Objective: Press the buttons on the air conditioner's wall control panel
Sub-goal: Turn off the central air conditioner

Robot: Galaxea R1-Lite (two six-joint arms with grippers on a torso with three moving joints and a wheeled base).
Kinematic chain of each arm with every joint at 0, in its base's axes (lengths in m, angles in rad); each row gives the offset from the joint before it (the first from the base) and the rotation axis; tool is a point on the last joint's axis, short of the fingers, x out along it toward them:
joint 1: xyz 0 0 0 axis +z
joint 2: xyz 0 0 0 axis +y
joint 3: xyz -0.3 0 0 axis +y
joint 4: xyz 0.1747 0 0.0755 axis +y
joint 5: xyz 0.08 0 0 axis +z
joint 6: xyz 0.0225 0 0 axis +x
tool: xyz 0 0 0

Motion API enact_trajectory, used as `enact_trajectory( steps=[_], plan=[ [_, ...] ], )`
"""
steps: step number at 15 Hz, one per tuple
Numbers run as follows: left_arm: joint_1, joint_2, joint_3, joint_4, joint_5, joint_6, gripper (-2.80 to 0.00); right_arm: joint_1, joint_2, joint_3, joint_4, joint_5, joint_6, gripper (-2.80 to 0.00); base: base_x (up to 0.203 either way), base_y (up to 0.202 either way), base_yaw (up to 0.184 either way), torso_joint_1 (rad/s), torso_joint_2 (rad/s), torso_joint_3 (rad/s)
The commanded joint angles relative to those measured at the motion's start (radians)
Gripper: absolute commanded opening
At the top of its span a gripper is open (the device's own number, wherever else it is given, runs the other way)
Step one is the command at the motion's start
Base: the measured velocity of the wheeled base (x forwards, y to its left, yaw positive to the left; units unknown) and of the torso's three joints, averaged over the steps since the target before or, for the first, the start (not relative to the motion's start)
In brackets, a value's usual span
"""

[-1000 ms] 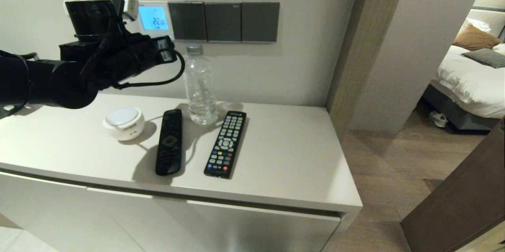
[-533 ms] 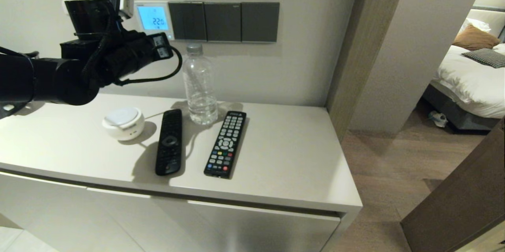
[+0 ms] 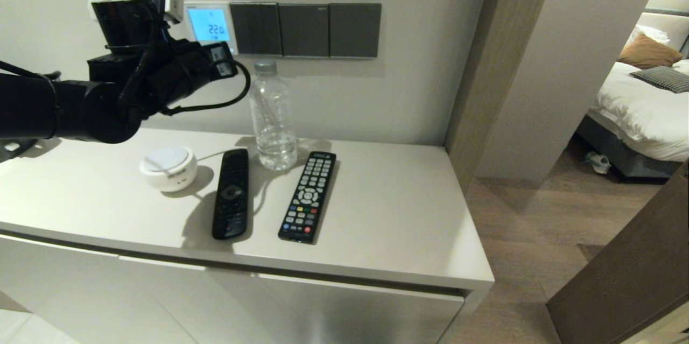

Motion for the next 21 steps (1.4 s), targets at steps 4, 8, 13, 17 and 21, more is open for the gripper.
enact_trajectory(
  steps=[4,8,13,17,21],
  plan=[
    [-0.001,0.017,-0.010,-0.003,-0.001,-0.001,-2.80,0.000,0.002,0.002,0.000,0.000,0.000,-2.80,0.000,0.000,0.000,0.000,0.00,0.000],
    [-0.001,0.018,-0.010,-0.007,-0.004,-0.001,-2.80,0.000,0.002,0.002,0.000,0.000,0.000,-2.80,0.000,0.000,0.000,0.000,0.00,0.000],
    [-0.003,0.038,-0.038,-0.006,-0.004,-0.001,-2.80,0.000,0.002,0.002,0.000,0.000,0.000,-2.80,0.000,0.000,0.000,0.000,0.00,0.000],
    [-0.001,0.054,-0.046,-0.006,0.000,-0.003,-2.80,0.000,0.002,0.002,0.000,0.000,0.000,-2.80,0.000,0.000,0.000,0.000,0.00,0.000],
    [-0.001,0.035,-0.035,-0.009,0.004,-0.003,-2.80,0.000,0.002,0.002,0.000,0.000,0.000,-2.80,0.000,0.000,0.000,0.000,0.00,0.000]
  ],
)
